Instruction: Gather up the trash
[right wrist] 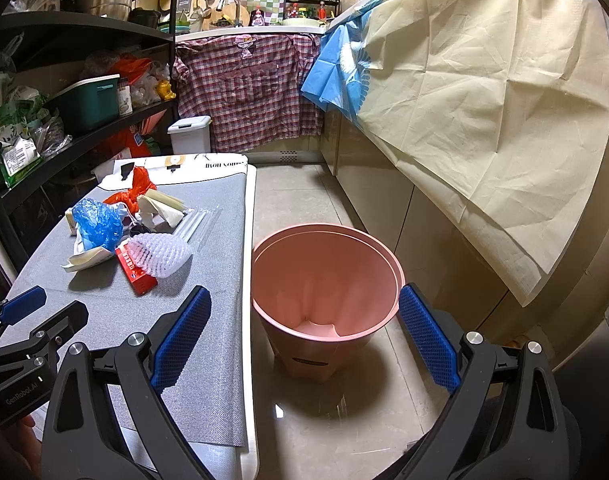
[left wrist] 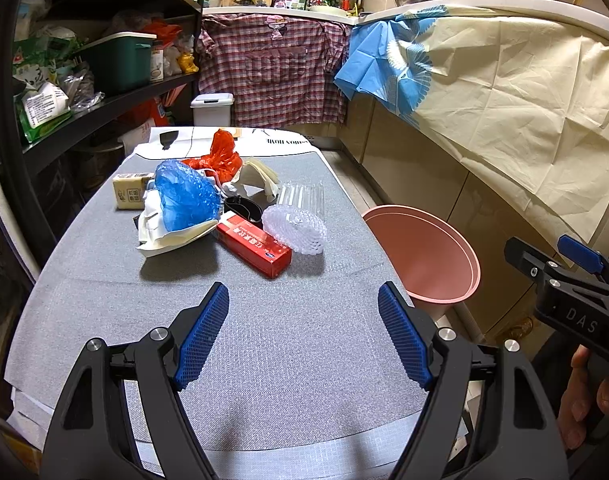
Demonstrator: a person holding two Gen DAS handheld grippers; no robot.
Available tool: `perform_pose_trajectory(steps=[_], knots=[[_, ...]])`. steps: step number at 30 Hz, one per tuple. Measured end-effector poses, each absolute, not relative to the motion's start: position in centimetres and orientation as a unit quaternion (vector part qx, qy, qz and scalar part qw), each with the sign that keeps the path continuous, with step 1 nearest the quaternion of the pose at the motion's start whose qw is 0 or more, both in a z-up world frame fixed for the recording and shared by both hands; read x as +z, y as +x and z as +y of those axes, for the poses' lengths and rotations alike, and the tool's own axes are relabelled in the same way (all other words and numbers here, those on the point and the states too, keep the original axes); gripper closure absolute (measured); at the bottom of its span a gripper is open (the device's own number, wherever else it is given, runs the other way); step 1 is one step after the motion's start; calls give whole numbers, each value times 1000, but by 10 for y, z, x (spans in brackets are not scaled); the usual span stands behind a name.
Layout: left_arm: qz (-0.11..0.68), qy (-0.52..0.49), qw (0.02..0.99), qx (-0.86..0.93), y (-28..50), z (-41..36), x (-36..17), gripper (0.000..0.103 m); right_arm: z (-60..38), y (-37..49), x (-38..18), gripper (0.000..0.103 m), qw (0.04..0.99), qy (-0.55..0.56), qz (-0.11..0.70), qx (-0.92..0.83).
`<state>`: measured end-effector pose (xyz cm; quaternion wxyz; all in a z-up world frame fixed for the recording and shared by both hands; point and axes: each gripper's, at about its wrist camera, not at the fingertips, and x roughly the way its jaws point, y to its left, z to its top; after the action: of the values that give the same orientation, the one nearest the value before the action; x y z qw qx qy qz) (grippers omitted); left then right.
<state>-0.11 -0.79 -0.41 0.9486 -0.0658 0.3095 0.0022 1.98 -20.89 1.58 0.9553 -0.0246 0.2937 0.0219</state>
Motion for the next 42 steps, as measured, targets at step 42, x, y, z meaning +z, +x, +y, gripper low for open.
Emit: perform_pose_trajectory(steps=[42], knots=[[299,-64,951,41,30,53,28,46,-136,83,60,32,952,-1,274,135]])
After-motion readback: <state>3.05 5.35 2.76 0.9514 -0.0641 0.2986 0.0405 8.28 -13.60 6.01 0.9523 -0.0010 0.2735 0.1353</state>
